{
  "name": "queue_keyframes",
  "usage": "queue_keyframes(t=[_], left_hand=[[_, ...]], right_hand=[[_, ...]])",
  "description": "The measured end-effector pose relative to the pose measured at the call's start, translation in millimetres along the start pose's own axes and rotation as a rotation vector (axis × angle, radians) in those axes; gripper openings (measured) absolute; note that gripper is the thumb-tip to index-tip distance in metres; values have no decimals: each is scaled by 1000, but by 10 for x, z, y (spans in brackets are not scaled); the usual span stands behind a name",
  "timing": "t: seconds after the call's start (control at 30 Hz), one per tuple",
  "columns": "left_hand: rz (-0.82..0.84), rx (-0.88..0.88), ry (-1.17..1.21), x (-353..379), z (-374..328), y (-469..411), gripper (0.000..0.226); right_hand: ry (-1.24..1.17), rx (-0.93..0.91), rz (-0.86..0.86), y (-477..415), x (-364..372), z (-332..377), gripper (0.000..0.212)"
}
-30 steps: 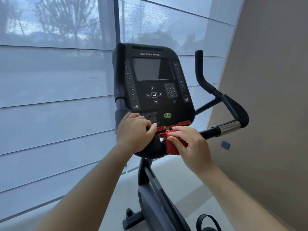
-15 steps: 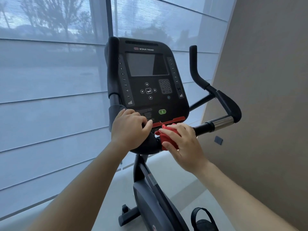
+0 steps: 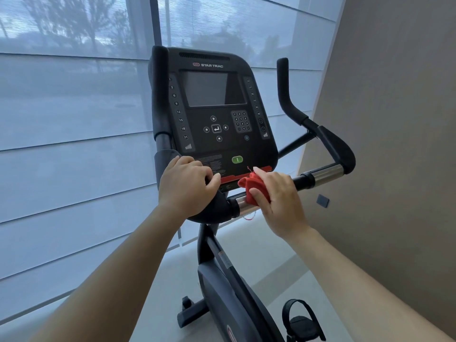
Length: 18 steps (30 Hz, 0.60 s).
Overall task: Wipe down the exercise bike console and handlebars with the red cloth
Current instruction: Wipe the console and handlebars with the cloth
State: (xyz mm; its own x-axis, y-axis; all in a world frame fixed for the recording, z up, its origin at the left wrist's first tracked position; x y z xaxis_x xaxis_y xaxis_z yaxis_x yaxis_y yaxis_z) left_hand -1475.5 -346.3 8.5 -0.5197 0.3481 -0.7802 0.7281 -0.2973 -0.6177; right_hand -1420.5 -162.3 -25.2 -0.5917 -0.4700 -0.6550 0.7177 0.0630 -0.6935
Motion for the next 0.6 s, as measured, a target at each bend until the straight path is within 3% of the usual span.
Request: queue_keyframes(t=[0.13, 0.3, 0.43, 0.6], left_hand=[[8, -12, 8, -6, 14, -6, 40], [8, -4, -3, -20, -4, 1, 39], [9, -9, -16, -10, 7, -16, 43], [6, -12, -12, -2, 9, -12, 43]], right_hand=[[-46, -105, 27, 105, 77, 25, 45], [-66, -49, -78, 115, 26, 3, 37], [-63, -176, 18, 141, 39, 92, 41], [24, -149, 94, -39, -51, 33, 53]])
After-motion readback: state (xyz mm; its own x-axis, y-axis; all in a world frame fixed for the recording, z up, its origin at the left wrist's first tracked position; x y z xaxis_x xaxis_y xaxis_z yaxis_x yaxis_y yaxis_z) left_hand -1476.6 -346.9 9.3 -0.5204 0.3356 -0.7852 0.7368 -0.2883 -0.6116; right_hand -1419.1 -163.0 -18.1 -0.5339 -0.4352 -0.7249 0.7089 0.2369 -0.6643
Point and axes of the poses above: each hand's wrist, its own y-axis away from the middle knuckle, its own x-axis out of the palm, z = x × y, the point moved 4 cm from there along -y, towards the middle knuckle, and after that the axes turned 2 degrees about -y, right-handed, at the moved point
